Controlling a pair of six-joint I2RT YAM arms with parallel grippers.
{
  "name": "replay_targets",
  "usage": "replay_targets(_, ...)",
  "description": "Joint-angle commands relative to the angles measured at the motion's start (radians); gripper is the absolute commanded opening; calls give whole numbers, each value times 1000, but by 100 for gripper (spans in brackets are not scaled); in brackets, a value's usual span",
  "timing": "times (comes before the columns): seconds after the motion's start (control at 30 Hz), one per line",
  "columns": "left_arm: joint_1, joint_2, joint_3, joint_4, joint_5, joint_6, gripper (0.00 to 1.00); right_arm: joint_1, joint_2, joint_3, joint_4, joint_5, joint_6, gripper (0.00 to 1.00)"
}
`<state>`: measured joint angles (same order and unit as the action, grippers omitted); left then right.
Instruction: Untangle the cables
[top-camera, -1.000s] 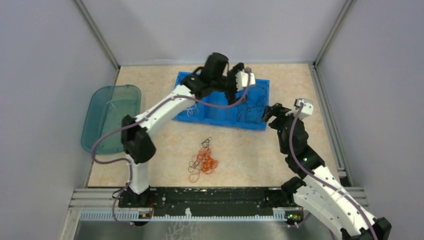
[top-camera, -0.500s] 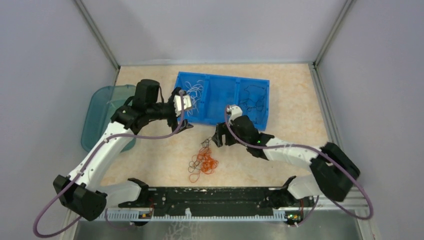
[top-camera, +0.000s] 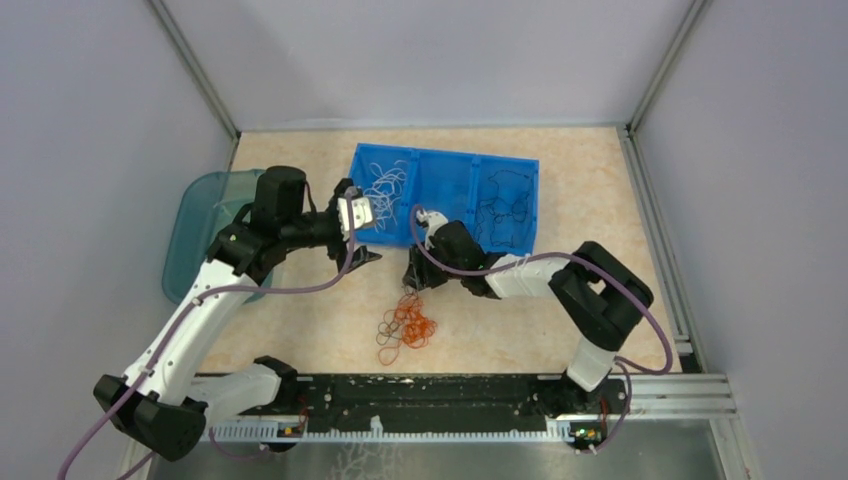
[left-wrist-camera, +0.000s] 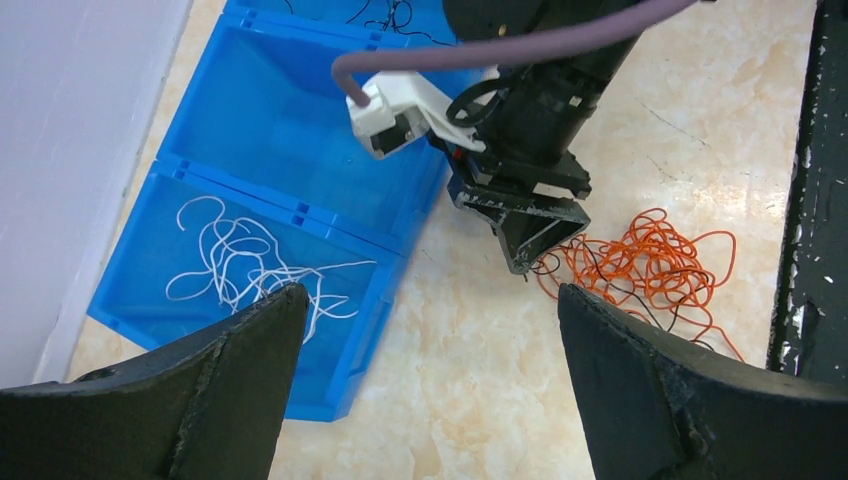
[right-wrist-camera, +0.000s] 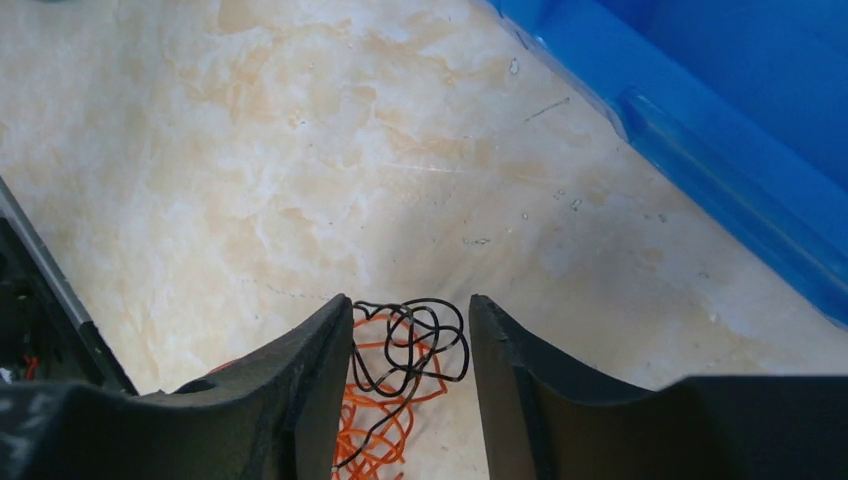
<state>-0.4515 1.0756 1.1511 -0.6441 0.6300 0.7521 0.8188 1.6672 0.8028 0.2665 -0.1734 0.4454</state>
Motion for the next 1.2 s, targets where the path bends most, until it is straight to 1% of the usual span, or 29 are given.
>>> replay_targets(0.0,7,-15,28,4,20,-28,100,14,64,61,49,-48,-11,43)
replay_targets(0.07,7,-15,38,6,18,-34,100,13,69,68,47,-56,-13,34)
replay_targets(0.13,8,-17,43,7,17,-37,100,13,51,67,63,-64,-14,18)
replay_targets(0.17,8,-18,43,9,19,-37,100,13,30,63,78,-67,-15,13)
replay_targets(0.23,8,-22,33,15,29,-41,100,13,-51,50,112,-70,-17,6)
replay_targets(0.3,6,-31,19,26,42,-64,100,14,-122,38,145,-81,-17,1)
replay_targets(0.4,6,-61,-24,58,76,-125,99,13,-218,9,209,-116,6,0)
replay_targets(0.53,6,-130,-123,151,116,-205,99,14,-308,-45,342,-189,80,0)
replay_targets(0.6,6,-153,-164,197,116,-236,98,14,-335,-63,408,-213,120,0)
replay_targets(0.73,6,-171,-196,267,114,-320,97,14,-379,-94,520,-234,190,0)
replay_targets(0.87,6,-175,-220,340,158,-424,96,15,-406,-102,642,-252,265,0)
replay_targets(1.0,5,-161,-240,379,193,-497,92,18,-430,-89,699,-265,306,0)
replay_targets(1.17,5,-159,-265,436,266,-567,85,34,-451,-74,697,-266,310,0)
